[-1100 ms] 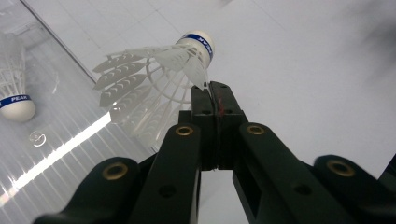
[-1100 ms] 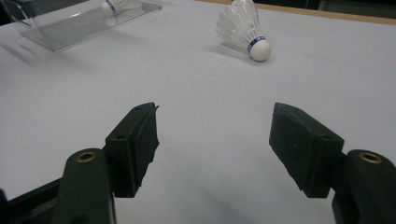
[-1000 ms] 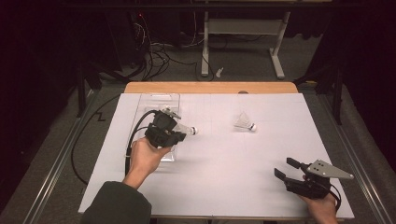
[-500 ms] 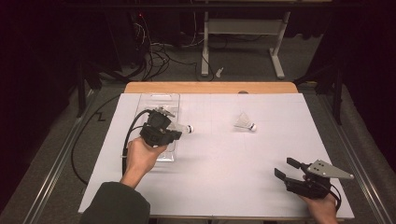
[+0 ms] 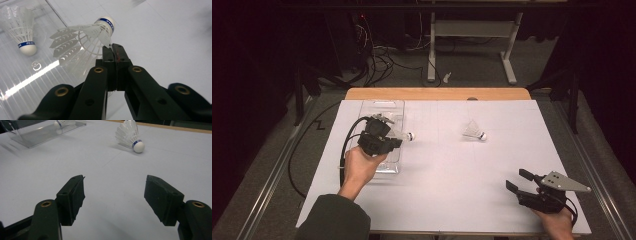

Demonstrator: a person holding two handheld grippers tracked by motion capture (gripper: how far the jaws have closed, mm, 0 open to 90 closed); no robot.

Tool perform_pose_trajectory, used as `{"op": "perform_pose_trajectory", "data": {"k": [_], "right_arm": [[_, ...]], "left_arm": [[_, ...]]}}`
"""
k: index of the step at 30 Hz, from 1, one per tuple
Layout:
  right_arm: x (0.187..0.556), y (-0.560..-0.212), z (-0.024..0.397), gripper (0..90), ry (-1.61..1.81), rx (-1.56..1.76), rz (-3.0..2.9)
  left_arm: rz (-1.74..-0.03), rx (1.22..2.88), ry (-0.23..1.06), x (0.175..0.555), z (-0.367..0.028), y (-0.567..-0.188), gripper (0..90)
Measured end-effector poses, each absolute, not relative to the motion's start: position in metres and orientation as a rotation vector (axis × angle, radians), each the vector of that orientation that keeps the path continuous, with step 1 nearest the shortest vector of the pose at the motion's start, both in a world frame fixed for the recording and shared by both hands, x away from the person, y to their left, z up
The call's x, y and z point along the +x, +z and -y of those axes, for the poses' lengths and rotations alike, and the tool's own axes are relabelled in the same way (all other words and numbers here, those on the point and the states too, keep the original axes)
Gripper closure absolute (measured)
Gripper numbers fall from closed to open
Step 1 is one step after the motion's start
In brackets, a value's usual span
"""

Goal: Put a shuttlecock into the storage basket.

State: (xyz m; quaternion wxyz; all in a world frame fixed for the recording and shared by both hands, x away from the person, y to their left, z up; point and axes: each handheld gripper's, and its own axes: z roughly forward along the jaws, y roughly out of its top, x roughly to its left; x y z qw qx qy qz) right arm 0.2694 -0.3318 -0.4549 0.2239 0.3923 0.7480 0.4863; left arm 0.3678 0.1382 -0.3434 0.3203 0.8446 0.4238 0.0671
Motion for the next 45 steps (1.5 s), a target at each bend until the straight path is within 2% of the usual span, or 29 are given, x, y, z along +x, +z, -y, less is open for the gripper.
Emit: {"op": "perform_pose_trajectory", "data": {"k": [45], "right_arm": [[0.269,-0.455,0.333,32.8,1.35,1.092,-2.06]], "left_arm": [[-1.301,2.151,0.239,0.403,-0.164,-0.359,89.8]]}}
